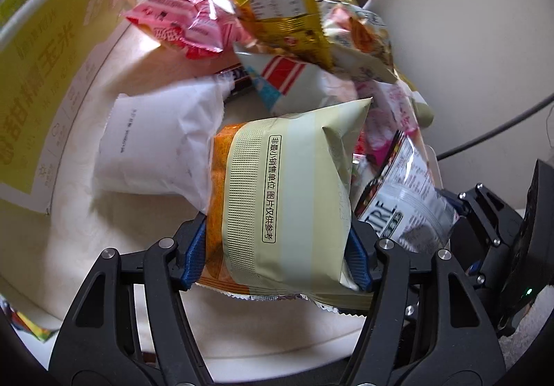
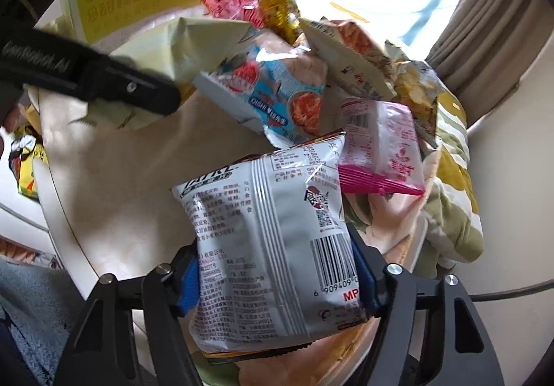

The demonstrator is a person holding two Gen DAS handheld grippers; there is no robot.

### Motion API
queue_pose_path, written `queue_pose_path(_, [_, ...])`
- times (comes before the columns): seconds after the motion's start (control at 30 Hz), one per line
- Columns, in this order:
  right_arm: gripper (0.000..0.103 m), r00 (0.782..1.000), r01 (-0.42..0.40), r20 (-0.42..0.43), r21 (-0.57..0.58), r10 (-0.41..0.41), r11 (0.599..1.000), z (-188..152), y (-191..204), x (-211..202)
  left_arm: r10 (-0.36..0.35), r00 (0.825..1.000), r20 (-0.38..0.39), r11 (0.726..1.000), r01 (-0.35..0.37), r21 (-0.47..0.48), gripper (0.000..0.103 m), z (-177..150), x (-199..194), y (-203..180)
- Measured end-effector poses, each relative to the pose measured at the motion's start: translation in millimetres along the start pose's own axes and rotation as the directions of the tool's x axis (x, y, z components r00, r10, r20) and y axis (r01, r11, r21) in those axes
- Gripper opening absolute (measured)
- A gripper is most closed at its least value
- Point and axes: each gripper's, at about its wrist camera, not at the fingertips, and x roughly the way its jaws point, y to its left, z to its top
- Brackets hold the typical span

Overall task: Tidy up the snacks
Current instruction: 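Carry the pale green bag into the box with left tool while right tool carries TATRE bag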

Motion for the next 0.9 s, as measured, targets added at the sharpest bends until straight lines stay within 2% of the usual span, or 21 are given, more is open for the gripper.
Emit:
queue_pose_path(0.2, [0.065, 0.999, -0.004, 0.047, 0.08, 0.001, 0.997, 7.8, -12.2, -23.4, -0.009, 1.0, 0.008, 1.0, 0.009, 0.003, 0.063, -3.1, -19.7, -11.2])
queue_pose_path(0.3, [0.065, 0.997, -0.006, 0.075, 0.104, -0.002, 0.995, 11.4, -16.0, -34.7, 0.015, 0.999, 0.038, 0.999, -0.017, 0.041, 0.063, -0.9, -36.6, -20.6])
queue_pose_path(0.53, [0.065, 0.99, 0.001, 0.139, 0.131, -0.02, 0.991, 30.9, -19.5, -66.9, 0.043, 0.99, 0.138, 0.997, -0.052, 0.062, 0.063, 10.4, -84.9, -20.8])
queue_pose_path(0.8, [0.065, 0.973, -0.006, 0.229, 0.11, -0.019, 0.994, 81.7, -15.1, -92.1, 0.098, 0.96, 0.261, 0.993, -0.11, 0.031, 0.063, 41.4, -144.6, 12.2])
queue_pose_path(0.9, [0.066, 0.965, -0.022, 0.261, 0.113, -0.008, 0.993, 111.9, -8.8, -97.1, 0.119, 0.95, 0.289, 0.991, -0.13, 0.019, 0.063, 58.3, -165.8, 39.7])
